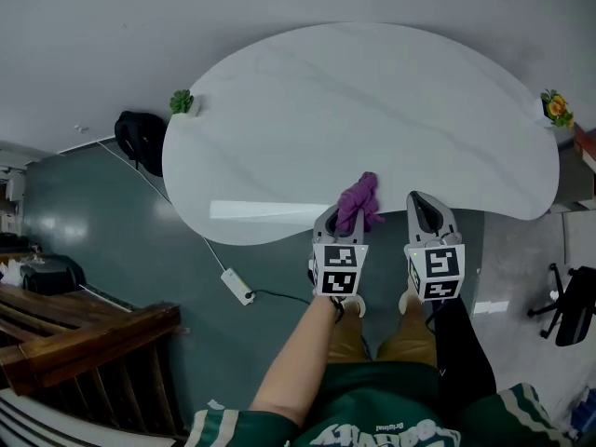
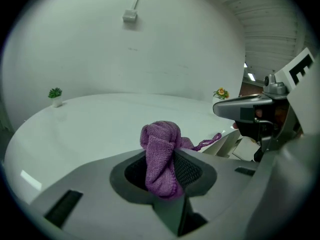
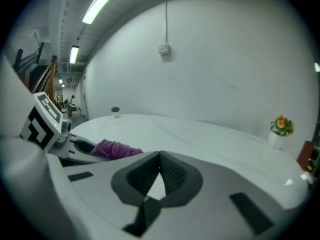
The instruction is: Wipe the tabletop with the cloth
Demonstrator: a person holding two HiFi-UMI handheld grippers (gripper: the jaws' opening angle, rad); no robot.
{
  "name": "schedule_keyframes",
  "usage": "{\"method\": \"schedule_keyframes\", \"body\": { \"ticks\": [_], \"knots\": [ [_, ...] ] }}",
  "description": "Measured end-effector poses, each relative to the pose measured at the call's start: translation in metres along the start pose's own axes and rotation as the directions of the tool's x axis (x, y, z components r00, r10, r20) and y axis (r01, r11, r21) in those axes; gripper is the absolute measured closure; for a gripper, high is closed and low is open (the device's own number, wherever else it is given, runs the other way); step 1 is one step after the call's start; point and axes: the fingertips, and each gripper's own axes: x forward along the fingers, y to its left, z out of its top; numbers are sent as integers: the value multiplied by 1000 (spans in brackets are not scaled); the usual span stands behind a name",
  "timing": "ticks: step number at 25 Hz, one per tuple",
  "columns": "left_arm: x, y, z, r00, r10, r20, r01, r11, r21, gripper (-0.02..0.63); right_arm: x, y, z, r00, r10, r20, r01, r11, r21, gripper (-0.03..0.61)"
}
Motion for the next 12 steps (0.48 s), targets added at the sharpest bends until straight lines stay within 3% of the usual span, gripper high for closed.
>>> {"method": "schedule_keyframes", "body": {
  "ticks": [12],
  "knots": [
    [-96, 154, -53, 982, 190, -17, -191, 979, -79, 503, 48, 138, 44, 985, 169, 36, -166, 983, -73, 575]
  ]
}}
